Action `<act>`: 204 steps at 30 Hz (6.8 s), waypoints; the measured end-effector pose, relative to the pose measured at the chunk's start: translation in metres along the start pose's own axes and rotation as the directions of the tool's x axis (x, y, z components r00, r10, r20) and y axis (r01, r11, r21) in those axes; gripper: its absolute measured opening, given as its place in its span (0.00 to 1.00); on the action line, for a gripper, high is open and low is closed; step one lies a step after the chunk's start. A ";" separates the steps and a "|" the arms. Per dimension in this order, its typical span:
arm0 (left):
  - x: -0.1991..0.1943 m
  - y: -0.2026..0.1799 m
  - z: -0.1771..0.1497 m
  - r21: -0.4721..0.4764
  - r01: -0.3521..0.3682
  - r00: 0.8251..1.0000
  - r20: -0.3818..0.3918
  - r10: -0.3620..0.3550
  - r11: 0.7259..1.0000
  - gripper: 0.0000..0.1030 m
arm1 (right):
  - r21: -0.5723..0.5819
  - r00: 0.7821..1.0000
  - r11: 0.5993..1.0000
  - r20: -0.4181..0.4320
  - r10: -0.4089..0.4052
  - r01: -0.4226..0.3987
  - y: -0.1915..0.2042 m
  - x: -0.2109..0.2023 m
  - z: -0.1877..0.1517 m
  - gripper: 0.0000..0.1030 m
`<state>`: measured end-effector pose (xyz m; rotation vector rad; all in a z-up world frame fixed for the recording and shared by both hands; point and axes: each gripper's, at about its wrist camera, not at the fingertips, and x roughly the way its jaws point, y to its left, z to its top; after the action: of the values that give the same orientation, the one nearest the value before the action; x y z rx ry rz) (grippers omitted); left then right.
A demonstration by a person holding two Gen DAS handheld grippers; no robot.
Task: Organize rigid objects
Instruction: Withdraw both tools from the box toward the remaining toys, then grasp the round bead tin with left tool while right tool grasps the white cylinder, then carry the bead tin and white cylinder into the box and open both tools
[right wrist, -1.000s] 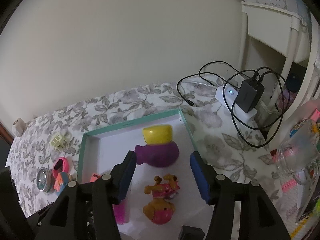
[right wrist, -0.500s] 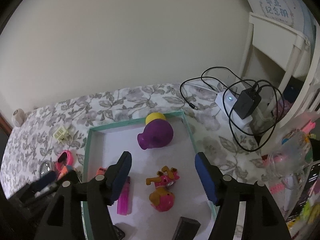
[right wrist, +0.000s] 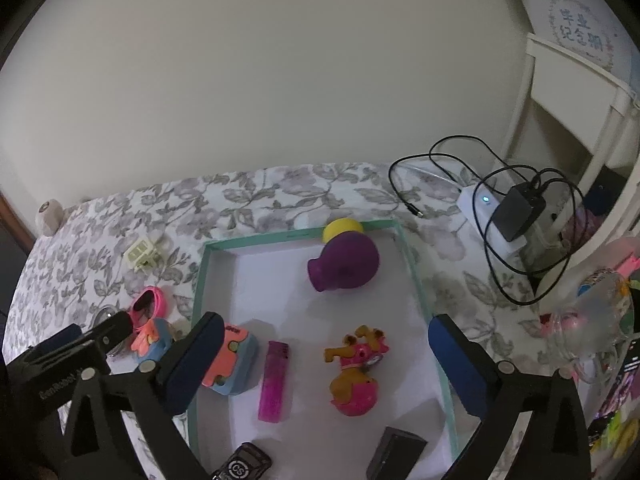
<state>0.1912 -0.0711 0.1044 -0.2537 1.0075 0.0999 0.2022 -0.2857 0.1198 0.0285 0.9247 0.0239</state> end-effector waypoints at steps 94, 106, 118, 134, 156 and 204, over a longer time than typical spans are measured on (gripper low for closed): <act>0.068 0.111 0.005 -0.110 0.037 0.993 -0.109 -0.049 0.993 0.71 | -0.290 0.922 0.904 -0.320 0.218 -0.314 0.153 0.063 -0.062 0.20; 0.015 0.111 0.019 -0.091 0.066 0.998 0.025 -0.064 0.994 0.71 | -0.263 0.940 0.909 -0.199 0.277 -0.323 0.138 0.022 -0.035 0.19; -0.054 0.079 0.030 0.005 0.112 0.975 0.194 -0.111 0.994 0.71 | -0.158 0.985 0.975 0.046 0.165 -0.156 0.063 -0.041 0.003 0.19; -0.065 -0.019 0.001 0.225 0.193 0.961 0.154 -0.231 0.955 0.71 | -0.022 0.993 0.996 0.083 -0.088 0.090 -0.025 -0.048 0.008 0.19; 0.021 -0.103 -0.068 0.400 0.187 0.981 -0.119 -0.151 0.897 0.71 | -0.010 0.975 0.991 -0.179 -0.132 0.132 -0.053 0.042 -0.028 0.19; 0.006 -0.068 -0.028 0.265 0.187 0.979 -0.123 -0.159 0.946 0.81 | -0.062 0.979 0.986 -0.119 -0.164 0.158 -0.039 0.015 -0.013 0.57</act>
<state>0.1850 -0.1441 0.0965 -0.0921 1.0815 -0.2150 0.2014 -0.3236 0.0992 -0.0973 1.0474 -0.1014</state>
